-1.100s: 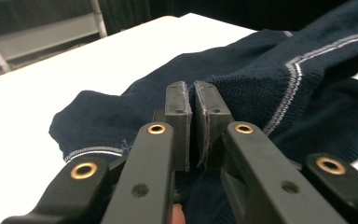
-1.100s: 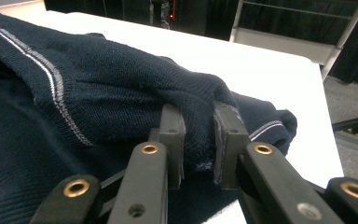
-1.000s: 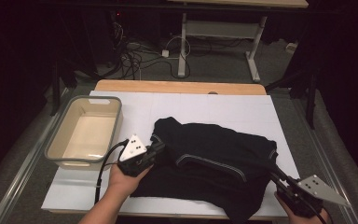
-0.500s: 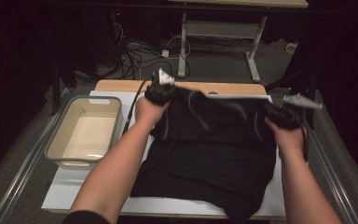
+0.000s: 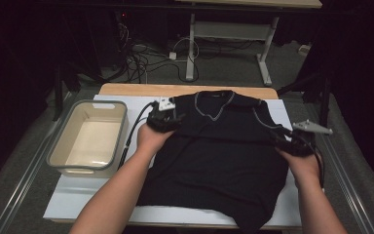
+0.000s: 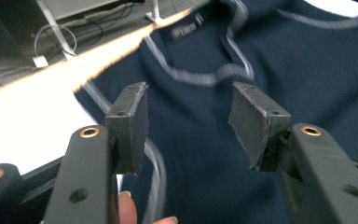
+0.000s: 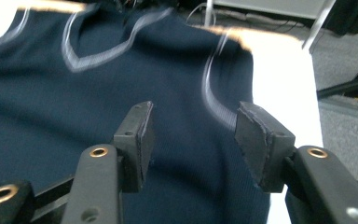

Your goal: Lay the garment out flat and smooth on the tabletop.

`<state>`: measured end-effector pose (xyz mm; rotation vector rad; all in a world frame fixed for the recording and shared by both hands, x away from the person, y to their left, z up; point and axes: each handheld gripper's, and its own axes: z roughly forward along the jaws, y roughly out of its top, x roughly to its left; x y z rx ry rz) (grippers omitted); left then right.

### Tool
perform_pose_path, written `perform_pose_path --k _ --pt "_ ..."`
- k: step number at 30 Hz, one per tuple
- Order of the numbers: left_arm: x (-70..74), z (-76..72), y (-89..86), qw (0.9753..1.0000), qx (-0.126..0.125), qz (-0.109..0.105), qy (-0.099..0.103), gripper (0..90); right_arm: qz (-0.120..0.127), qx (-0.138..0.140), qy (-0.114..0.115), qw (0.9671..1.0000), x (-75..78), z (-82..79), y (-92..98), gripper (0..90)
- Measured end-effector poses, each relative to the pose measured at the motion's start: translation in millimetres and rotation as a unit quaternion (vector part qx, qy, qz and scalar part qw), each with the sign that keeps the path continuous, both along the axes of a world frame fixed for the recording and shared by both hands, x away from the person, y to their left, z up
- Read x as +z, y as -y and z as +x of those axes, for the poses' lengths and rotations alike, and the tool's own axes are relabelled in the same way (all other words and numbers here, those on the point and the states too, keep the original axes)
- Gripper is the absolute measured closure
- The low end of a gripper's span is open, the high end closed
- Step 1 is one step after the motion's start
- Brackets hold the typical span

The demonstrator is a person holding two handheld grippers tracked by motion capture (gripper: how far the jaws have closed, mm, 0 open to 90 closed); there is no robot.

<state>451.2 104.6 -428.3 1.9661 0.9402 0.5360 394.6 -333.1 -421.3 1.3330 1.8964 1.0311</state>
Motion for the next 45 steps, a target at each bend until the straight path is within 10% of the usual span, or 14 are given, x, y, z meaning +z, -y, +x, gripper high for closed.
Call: perform_pose_path --k 8,15,22,25,41,45 --pt "-38.9 -72.1 -41.9 0.9987 -0.017 0.026 -0.041 39.2 0.013 0.018 -0.013 0.9997 -30.1 -79.2 -2.3 48.4" --pt "-60.1 -99.0 -53.5 0.9956 -0.036 0.049 -0.071 39.8 0.004 0.052 -0.023 0.9984 -49.5 -140.4 -19.2 48.4" --pt "-62.0 -102.1 -51.3 0.9916 -0.080 0.031 -0.096 67.8 0.009 0.052 -0.009 0.9986 -58.6 -158.1 -19.2 48.4" --pt "-61.8 -110.5 -46.6 0.9922 -0.087 0.054 -0.072 85.3 0.009 0.046 -0.012 0.9988 -61.8 -161.1 -15.2 48.8" --pt "-56.0 -167.7 -85.0 0.9975 -0.050 0.035 -0.034 86.2 0.022 0.069 -0.014 0.9973 -59.3 -170.3 -21.3 44.0" --pt "-56.3 -176.6 -85.0 0.9976 -0.057 0.030 -0.025 65.7 0.015 0.119 -0.027 0.9924 -60.6 -171.3 -39.5 36.3"
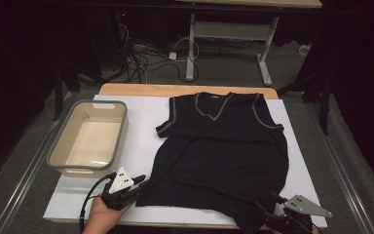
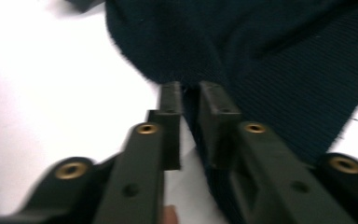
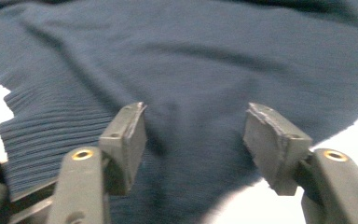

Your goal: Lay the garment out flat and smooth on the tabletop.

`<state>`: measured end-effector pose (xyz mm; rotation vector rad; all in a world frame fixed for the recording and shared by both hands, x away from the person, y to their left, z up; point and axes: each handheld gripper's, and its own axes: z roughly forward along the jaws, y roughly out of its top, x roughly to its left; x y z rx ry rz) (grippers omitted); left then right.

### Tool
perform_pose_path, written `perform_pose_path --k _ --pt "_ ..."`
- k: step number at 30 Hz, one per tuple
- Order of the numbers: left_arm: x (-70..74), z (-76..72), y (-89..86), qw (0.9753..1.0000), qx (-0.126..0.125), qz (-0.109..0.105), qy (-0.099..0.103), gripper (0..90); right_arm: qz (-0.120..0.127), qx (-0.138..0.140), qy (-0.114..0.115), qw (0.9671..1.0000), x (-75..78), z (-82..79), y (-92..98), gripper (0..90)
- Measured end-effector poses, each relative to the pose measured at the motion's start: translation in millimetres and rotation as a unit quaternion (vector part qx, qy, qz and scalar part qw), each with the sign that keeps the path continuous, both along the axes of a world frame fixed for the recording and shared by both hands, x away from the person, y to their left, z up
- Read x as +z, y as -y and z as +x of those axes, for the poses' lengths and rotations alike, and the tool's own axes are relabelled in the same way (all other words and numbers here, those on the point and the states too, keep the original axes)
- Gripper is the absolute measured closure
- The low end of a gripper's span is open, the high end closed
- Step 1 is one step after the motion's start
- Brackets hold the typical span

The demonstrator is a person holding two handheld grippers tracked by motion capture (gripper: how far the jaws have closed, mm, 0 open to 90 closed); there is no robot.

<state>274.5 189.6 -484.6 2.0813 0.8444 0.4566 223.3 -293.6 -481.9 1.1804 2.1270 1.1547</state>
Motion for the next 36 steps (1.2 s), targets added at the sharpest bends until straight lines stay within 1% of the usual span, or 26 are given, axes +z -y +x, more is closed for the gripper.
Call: perform_pose_path --k 1,2,3,4,5,6,7,8,11,14,17,20,22,23,25,26,27,28,29,30,31,32,33,34,35,36 --pt "0.7 -0.2 0.8 1.0000 0.001 -0.005 0.006 65.7 0.000 0.000 0.000 1.0000 0.0 0.0 0.0 36.3" --pt "1.2 -0.4 1.1 0.9998 0.002 -0.015 0.012 59.5 -0.004 0.008 -0.002 1.0000 -1.1 1.1 -3.4 35.7" --pt "1.5 0.2 1.8 0.9997 0.004 -0.018 0.014 51.0 -0.019 0.017 -0.015 0.9996 -5.7 2.5 -8.8 36.7" --pt "1.6 1.3 3.1 0.9998 0.007 -0.016 0.013 51.0 -0.019 0.017 -0.015 0.9996 -5.7 2.5 -8.8 36.7" --pt "1.6 2.8 3.8 0.9998 0.009 -0.013 0.012 46.7 -0.038 0.021 -0.020 0.9988 -9.4 2.9 -11.1 39.1" --pt "1.4 4.5 4.4 0.9998 0.009 -0.016 0.010 43.9 -0.043 0.022 -0.011 0.9988 -10.6 0.8 -11.8 47.5" --pt "1.5 6.6 4.9 0.9997 0.008 -0.023 0.008 43.7 -0.044 0.019 -0.011 0.9988 -9.7 0.2 -11.3 60.3" --pt "1.8 9.1 5.8 0.9995 0.008 -0.029 0.006 38.4 -0.059 0.015 -0.001 0.9982 -9.3 -1.8 -9.8 81.0" --pt "3.7 15.5 10.8 0.9990 -0.002 -0.044 0.000 38.0 -0.053 0.012 -0.002 0.9985 -8.9 -3.3 -6.6 85.3" --pt "6.1 21.0 19.3 0.9989 -0.010 -0.047 0.002 34.0 -0.063 -0.004 0.005 0.9980 -6.2 -11.7 2.0 86.2" --pt "8.5 28.1 25.9 0.9984 -0.017 -0.054 0.001 33.8 -0.053 -0.043 0.011 0.9976 -3.5 -25.5 24.2 86.4" --pt "6.1 37.9 33.7 0.9983 -0.018 -0.054 -0.014 31.7 -0.054 -0.096 0.019 0.9938 -1.2 -39.4 54.5 86.4" --pt "1.7 43.7 41.0 0.9988 -0.018 -0.039 -0.025 31.7 -0.043 -0.128 0.018 0.9907 -1.1 -46.5 73.2 86.3" --pt "-0.4 46.1 45.1 0.9991 -0.016 -0.027 -0.030 31.7 -0.041 -0.135 0.017 0.9898 -2.0 -48.5 79.6 86.3" --pt "-3.9 49.9 53.5 0.9990 -0.010 -0.001 -0.044 31.4 -0.024 -0.134 0.010 0.9906 -4.9 -50.1 83.2 83.8" --pt "-4.7 51.2 57.2 0.9985 -0.012 0.010 -0.053 28.0 -0.024 -0.131 0.010 0.9911 -5.6 -50.5 81.5 78.8" --pt "-5.6 52.0 61.2 0.9978 -0.011 0.029 -0.059 26.4 -0.021 -0.128 0.011 0.9915 -5.0 -51.0 79.8 70.1" --pt "-6.4 53.3 64.2 0.9968 -0.009 0.043 -0.067 25.0 -0.008 -0.124 0.012 0.9922 -3.5 -51.3 78.9 62.7" --pt "-6.2 54.7 63.8 0.9961 -0.004 0.034 -0.081 24.4 0.006 -0.121 0.016 0.9925 -1.6 -51.8 78.7 58.3" --pt "-6.5 55.3 62.9 0.9957 -0.001 0.026 -0.089 26.5 0.013 -0.119 0.021 0.9926 0.3 -52.3 78.3 55.5" --pt "-6.5 54.1 63.1 0.9961 -0.006 0.027 -0.084 29.8 0.012 -0.118 0.026 0.9926 2.1 -52.5 77.6 53.8" --pt "-6.4 52.6 63.4 0.9963 -0.016 0.026 -0.080 36.9 0.011 -0.117 0.029 0.9926 3.3 -52.4 76.8 53.0" --pt "-6.4 50.9 63.5 0.9963 -0.031 0.024 -0.077 47.1 0.012 -0.116 0.032 0.9927 4.2 -51.9 76.4 52.7" --pt "-6.5 49.1 64.1 0.9958 -0.051 0.022 -0.073 60.6 0.015 -0.115 0.033 0.9927 4.8 -50.9 75.6 52.4" --pt "-6.6 46.5 65.3 0.9954 -0.063 0.028 -0.066 73.9 0.016 -0.114 0.036 0.9927 5.3 -49.6 75.0 52.3" --pt "-6.2 43.2 67.2 0.9957 -0.063 0.038 -0.056 80.0 0.016 -0.112 0.039 0.9928 5.8 -48.1 74.3 52.3"
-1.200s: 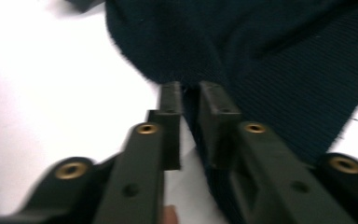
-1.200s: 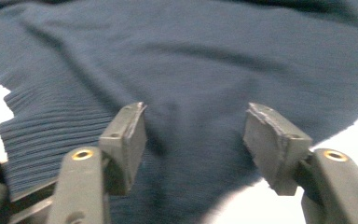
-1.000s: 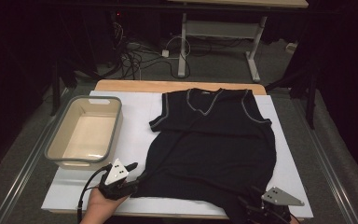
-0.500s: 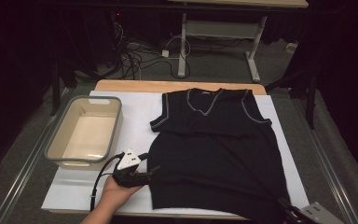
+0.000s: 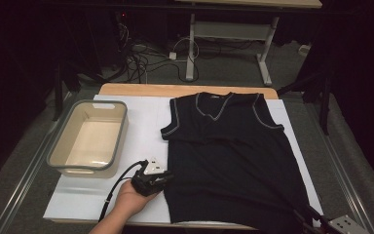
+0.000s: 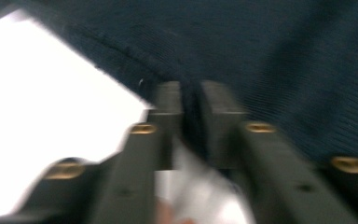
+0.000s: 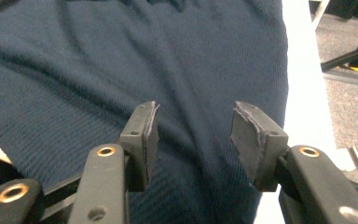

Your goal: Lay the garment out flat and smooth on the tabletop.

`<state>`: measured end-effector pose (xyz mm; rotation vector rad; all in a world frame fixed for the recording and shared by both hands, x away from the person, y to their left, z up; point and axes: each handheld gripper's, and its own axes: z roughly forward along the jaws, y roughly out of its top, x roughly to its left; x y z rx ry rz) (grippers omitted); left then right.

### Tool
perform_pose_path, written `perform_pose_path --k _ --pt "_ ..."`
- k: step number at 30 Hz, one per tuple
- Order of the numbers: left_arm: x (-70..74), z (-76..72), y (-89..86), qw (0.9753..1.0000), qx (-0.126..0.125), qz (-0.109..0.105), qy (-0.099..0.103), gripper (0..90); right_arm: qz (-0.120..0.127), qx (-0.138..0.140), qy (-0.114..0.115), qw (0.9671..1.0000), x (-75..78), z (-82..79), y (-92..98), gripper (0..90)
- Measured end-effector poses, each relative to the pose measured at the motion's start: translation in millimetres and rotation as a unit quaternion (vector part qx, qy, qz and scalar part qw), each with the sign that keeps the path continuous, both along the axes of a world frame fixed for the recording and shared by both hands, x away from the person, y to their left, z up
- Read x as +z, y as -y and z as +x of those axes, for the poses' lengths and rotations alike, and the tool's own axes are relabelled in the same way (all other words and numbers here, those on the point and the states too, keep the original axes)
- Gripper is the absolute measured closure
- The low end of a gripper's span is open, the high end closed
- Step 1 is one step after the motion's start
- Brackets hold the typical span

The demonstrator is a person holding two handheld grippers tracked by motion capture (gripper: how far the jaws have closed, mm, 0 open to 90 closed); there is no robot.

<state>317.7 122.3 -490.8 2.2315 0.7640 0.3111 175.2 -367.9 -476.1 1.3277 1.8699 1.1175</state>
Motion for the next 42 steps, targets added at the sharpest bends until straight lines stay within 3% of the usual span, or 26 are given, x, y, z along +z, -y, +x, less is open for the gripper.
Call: perform_pose_path --k 3,6,9,12,15,17,20,23,29,33,37,39,42 --pt "0.8 -6.8 -3.6 0.9999 -0.001 -0.002 0.011 82.6 -0.002 0.012 0.006 0.9999 1.7 6.7 -4.9 52.3" --pt "1.6 -16.0 -20.9 0.9998 0.013 -0.010 0.015 82.7 -0.008 0.027 0.012 0.9995 4.3 16.4 -13.3 52.6" --pt "2.0 -29.3 -44.7 0.9991 0.035 -0.017 0.016 82.8 -0.010 0.048 0.020 0.9986 7.6 29.5 -23.5 53.0" --pt "3.0 -43.0 -66.7 0.9978 0.061 -0.007 0.024 82.7 -0.010 0.067 0.021 0.9975 8.9 45.4 -35.6 52.8" --pt "4.2 -55.7 -86.9 0.9961 0.087 -0.014 0.013 82.7 -0.009 0.080 0.016 0.9966 7.6 61.2 -46.1 51.5" --pt "5.9 -67.6 -97.5 0.9952 0.095 -0.015 0.017 82.7 -0.007 0.081 0.015 0.9966 6.3 68.5 -49.2 51.9" --pt "-2.8 -89.8 -112.3 0.9952 0.098 -0.005 0.004 82.8 -0.013 0.079 0.009 0.9968 4.3 76.1 -49.2 51.9" --pt "-2.9 -100.5 -124.7 0.9936 0.109 -0.029 -0.004 82.8 -0.019 0.066 -0.006 0.9976 0.1 80.6 -45.1 48.9" --pt "-3.9 -89.4 -116.2 0.9948 0.096 -0.034 -0.001 79.6 -0.019 0.023 -0.036 0.9989 -4.0 77.3 -36.0 35.6" --pt "-4.2 -79.6 -110.3 0.9952 0.087 -0.043 0.000 60.8 -0.023 0.024 -0.053 0.9980 -8.3 67.6 -35.1 33.3" --pt "-2.1 -72.4 -100.4 0.9950 0.087 -0.045 0.018 44.8 -0.021 0.020 -0.048 0.9984 -7.5 56.6 -32.0 35.1" --pt "-4.4 -66.7 -96.4 0.9946 0.089 -0.047 0.025 42.3 -0.018 0.022 -0.052 0.9983 -8.7 52.0 -30.7 35.8" --pt "-5.4 -56.8 -90.2 0.9950 0.094 -0.033 0.008 37.6 -0.018 0.021 -0.052 0.9983 -11.0 45.8 -28.5 35.1"
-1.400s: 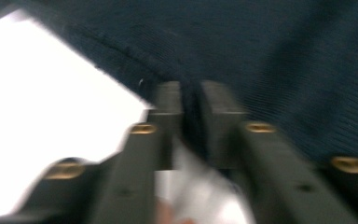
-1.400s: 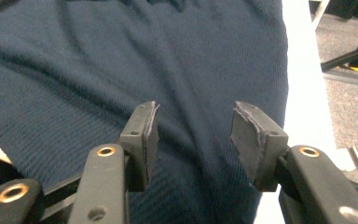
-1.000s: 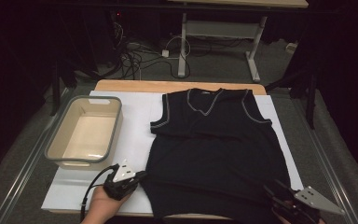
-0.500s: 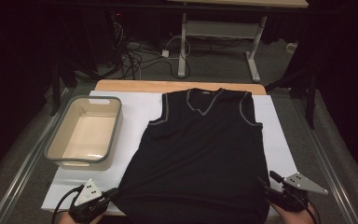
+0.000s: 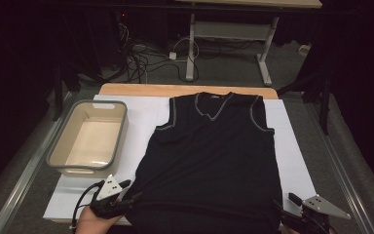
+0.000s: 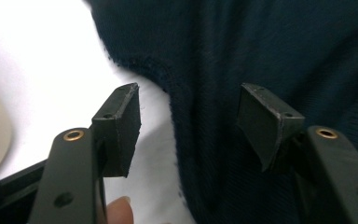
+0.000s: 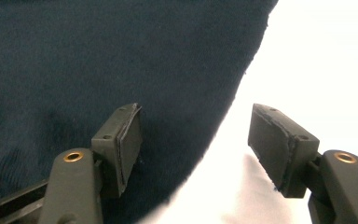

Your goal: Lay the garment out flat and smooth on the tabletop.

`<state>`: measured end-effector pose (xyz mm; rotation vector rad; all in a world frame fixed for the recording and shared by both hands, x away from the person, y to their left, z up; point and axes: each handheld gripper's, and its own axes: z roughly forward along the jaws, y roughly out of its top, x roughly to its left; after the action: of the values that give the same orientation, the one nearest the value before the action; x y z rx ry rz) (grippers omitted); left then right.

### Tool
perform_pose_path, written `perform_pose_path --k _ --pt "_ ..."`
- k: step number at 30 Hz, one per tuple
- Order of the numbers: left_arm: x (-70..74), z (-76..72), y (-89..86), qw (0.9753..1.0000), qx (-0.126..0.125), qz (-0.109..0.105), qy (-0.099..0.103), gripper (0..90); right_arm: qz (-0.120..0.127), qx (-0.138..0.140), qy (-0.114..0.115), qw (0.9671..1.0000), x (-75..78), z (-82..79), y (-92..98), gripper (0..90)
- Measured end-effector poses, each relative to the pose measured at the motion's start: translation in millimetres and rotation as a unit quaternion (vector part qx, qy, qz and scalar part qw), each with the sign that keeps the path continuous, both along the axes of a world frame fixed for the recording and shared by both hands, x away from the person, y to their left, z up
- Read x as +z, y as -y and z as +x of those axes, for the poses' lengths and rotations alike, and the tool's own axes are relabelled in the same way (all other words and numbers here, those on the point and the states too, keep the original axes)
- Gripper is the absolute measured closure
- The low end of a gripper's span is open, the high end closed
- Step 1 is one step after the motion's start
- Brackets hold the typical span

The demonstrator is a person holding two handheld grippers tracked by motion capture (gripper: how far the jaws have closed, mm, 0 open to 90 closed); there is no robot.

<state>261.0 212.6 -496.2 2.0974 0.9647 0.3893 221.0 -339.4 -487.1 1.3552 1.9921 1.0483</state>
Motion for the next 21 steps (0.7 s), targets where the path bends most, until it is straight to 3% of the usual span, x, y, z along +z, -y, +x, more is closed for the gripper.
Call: perform_pose_path --k 4,8,13,15,19,21 --pt "3.3 6.9 5.4 0.9999 -0.004 -0.010 0.011 37.4 0.007 -0.006 0.004 0.9999 -0.6 -6.7 5.0 33.1" --pt "2.6 14.2 8.8 0.9999 -0.011 -0.001 -0.012 37.4 -0.004 0.009 0.003 0.9999 -0.7 -6.0 -2.9 31.2" --pt "2.5 14.4 8.0 0.9999 -0.006 -0.008 -0.013 37.4 -0.007 0.018 -0.012 0.9997 -4.5 -2.7 -12.7 27.1" --pt "2.4 15.2 8.2 0.9998 -0.009 -0.006 -0.018 37.4 -0.020 0.018 -0.012 0.9996 -4.6 -4.2 -17.8 29.4" --pt "3.8 16.7 10.3 0.9998 -0.017 -0.007 -0.008 37.4 -0.026 0.048 -0.001 0.9985 -5.4 -11.2 -23.7 58.2" --pt "4.0 18.3 13.4 0.9997 -0.022 -0.010 -0.008 37.4 -0.021 0.067 -0.004 0.9975 -4.8 -13.8 -24.1 80.3"
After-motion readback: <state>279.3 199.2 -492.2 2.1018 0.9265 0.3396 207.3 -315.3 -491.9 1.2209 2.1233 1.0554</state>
